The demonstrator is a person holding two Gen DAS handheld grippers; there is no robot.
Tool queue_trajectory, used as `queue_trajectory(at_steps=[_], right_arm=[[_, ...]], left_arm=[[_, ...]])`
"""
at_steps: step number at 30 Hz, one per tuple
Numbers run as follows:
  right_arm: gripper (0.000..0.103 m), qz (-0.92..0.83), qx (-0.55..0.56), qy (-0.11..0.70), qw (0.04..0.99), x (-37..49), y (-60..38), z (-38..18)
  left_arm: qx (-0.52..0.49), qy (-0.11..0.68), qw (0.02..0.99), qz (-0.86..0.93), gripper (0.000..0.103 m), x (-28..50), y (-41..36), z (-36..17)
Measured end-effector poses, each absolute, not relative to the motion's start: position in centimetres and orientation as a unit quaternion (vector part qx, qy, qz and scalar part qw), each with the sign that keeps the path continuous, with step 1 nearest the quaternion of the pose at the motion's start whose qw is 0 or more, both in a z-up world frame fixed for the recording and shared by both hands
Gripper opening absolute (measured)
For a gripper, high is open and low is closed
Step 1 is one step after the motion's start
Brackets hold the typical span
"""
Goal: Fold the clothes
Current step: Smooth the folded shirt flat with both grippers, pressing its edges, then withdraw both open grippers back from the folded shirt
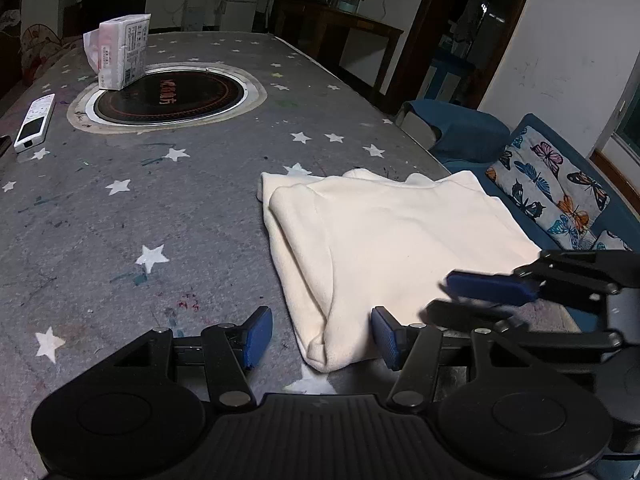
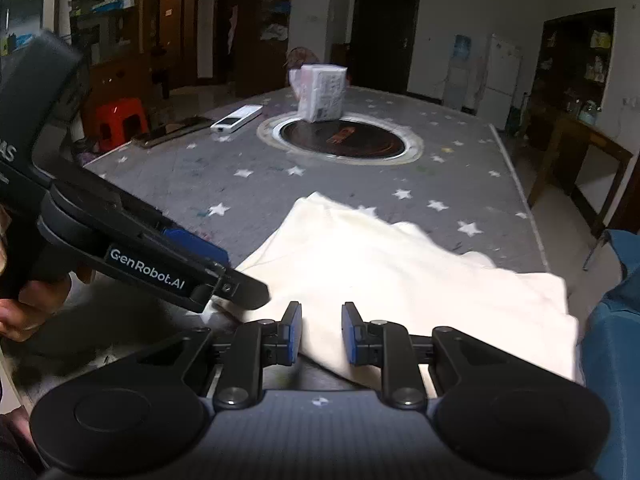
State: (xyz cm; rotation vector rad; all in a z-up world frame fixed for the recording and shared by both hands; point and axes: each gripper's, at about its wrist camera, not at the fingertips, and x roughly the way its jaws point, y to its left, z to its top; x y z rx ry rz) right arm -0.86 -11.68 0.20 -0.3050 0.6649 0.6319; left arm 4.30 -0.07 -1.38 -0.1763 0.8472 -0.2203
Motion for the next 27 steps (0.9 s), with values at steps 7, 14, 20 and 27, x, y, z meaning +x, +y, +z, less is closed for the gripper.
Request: queue_trajectory(at_steps=[7,14,20,27], right_arm=[[0.021,0.303,-0.147,0.318,0.886,-1.2,-11.4,0.2],[0.022,0.296,-0.142,0.321,0.888,-1.4,-11.3,0.2],[0.024,0.283,-0.131,0.329,0.891,-1.3,-11.6,0.5],[0.03,0.269,-0.111,0.339,0.895,-1.3,-12.0,0.4]], left_arm=[[-0.094,0.408,0.902,-0.104,0.059,3.9,0.4,-1.0],[-0.109,0.415,0.898,-0.098,0.065,3.6,0.6,-1.1],[-0.109,0.41,0.902,-0.086,0.07,3.0,1.3,-0.7],[-0.1,0.406,0.905,-0.073,0.078,2.2,1.5,-0.3]])
